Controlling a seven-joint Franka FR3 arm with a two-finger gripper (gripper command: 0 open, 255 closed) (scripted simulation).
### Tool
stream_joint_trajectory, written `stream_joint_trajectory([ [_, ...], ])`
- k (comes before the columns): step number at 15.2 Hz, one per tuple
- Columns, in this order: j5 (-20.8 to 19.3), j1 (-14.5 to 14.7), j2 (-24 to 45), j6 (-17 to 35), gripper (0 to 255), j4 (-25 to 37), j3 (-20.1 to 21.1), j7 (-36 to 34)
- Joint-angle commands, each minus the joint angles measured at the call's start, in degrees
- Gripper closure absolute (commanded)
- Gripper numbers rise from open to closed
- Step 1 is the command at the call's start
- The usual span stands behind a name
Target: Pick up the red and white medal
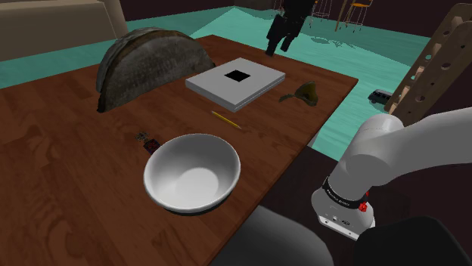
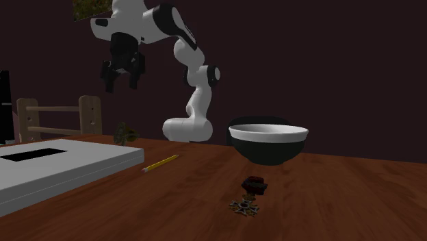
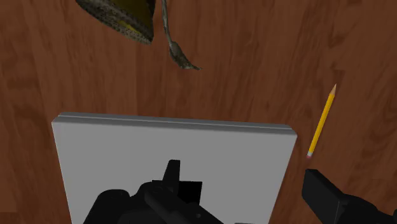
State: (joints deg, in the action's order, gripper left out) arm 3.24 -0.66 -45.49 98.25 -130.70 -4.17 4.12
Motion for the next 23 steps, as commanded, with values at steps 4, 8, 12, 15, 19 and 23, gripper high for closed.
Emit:
stream_joint_trajectory([
  [4, 1.88, 0.96, 1.51, 1.91, 0, -0.82, 3.62, -4.10],
  [8, 4.23, 2.23, 4.50, 4.59, 0, -0.96, 8.40, -9.48],
  [12, 6.15, 3.37, 8.55, 7.35, 0, 0.01, 13.08, -14.84],
  [15, 7.20, 4.04, 12.23, 9.39, 0, 1.46, 16.57, -18.85],
  [19, 7.84, 4.65, 17.93, 11.99, 0, 4.34, 21.16, -24.31],
  [23, 7.33, 4.99, 24.50, 14.32, 0, 8.31, 25.68, -30.04],
])
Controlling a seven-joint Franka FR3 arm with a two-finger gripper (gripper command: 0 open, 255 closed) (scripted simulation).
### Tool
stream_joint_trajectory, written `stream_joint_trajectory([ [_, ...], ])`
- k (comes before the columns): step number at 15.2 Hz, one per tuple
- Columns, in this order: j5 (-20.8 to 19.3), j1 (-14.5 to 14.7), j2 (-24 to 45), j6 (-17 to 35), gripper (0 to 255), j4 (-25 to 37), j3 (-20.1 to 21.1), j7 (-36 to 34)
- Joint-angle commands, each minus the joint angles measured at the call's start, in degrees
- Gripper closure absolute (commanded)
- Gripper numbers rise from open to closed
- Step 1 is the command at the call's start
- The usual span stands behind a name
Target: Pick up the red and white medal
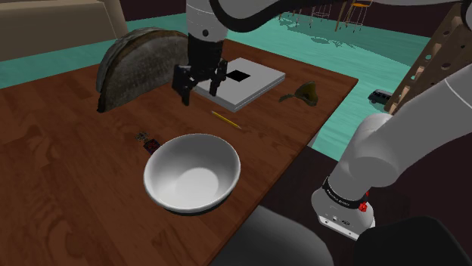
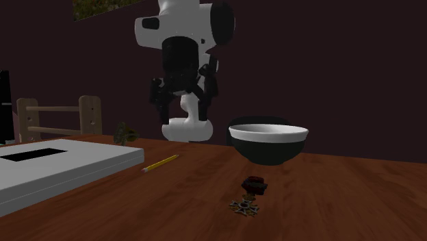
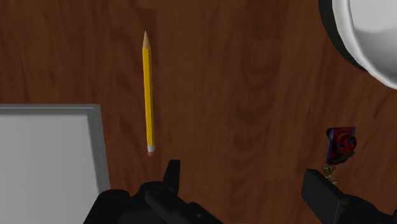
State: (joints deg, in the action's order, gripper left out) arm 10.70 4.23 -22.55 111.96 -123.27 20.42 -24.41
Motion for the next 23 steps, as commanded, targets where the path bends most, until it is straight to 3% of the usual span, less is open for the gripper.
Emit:
stream_joint_trajectory([
  [1, -0.48, 0.16, 3.33, 1.12, 0, 2.05, 2.20, -3.01],
  [12, -10.16, 2.84, 25.22, 3.81, 0, 18.41, 11.56, -20.33],
  [21, -10.84, 3.01, 26.35, 9.46, 0, 13.72, 11.53, -20.67],
  [22, -10.81, 3.01, 26.30, 9.44, 255, 13.70, 11.53, -20.65],
  [23, -10.83, 3.02, 26.33, 9.43, 255, 13.73, 11.53, -20.68],
])
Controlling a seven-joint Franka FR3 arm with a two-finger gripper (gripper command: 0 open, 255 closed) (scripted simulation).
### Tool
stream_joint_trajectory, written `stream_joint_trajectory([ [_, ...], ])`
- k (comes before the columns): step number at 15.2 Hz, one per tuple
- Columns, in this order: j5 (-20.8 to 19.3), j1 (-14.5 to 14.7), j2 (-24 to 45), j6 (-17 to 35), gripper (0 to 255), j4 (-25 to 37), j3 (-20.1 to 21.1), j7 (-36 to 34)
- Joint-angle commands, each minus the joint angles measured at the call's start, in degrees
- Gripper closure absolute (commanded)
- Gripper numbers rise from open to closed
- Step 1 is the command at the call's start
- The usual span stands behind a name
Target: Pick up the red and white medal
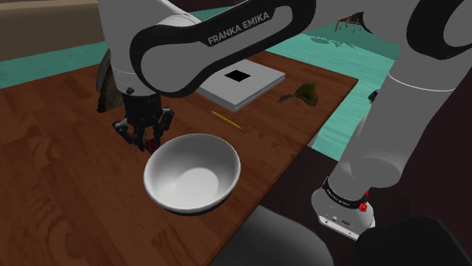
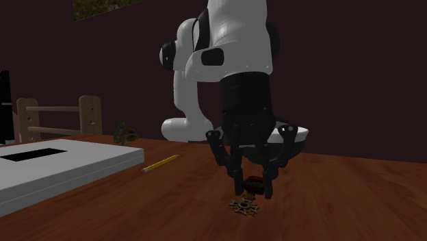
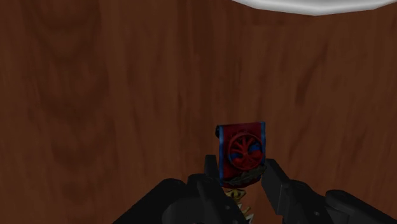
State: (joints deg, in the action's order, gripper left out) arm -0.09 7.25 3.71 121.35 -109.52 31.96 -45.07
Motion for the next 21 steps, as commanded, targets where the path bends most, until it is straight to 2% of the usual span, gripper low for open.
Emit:
stream_joint_trajectory([
  [1, -0.02, 0.00, 0.03, 0.06, 255, -0.06, 0.00, -0.01],
  [8, -0.05, 0.00, 0.09, 0.07, 255, -0.03, -0.01, -0.01],
  [21, 0.80, -0.16, -1.36, -9.69, 255, 8.50, -0.02, 0.34],
])
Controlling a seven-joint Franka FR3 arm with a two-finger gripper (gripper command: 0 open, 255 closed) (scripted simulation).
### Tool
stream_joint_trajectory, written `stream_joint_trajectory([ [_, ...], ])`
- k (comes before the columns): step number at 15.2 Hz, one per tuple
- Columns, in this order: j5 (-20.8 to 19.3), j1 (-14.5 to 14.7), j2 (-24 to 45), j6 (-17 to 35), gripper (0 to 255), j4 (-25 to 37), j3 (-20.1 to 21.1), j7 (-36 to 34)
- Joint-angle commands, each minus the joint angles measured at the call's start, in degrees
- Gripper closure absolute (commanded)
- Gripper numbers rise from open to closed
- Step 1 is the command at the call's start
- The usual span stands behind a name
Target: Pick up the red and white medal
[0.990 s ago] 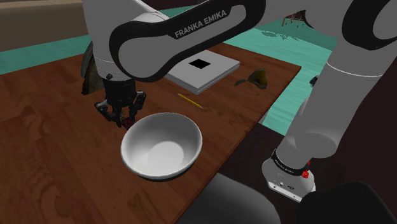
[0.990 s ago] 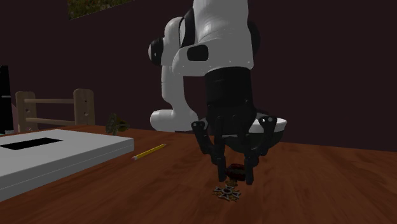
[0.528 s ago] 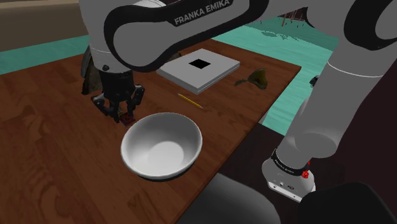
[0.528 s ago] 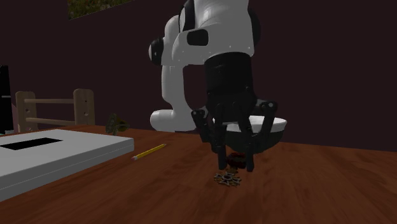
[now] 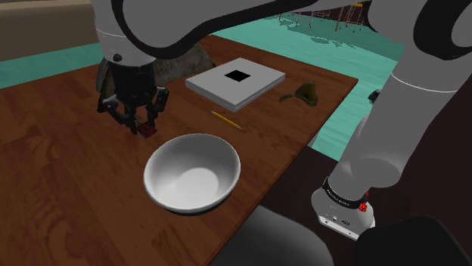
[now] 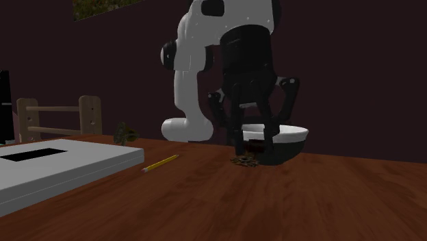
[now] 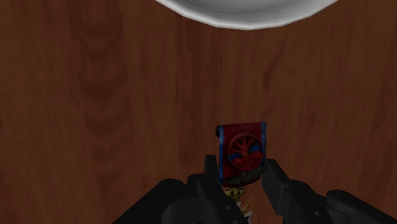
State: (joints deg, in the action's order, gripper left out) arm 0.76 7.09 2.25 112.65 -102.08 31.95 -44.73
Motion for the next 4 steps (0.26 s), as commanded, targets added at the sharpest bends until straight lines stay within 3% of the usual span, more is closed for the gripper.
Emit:
stream_joint_trajectory([
  [1, -0.05, 0.00, 0.09, -1.77, 255, 1.83, -0.01, -0.01],
  [4, -0.06, 0.00, 0.09, -2.66, 255, 2.72, 0.00, -0.04],
])
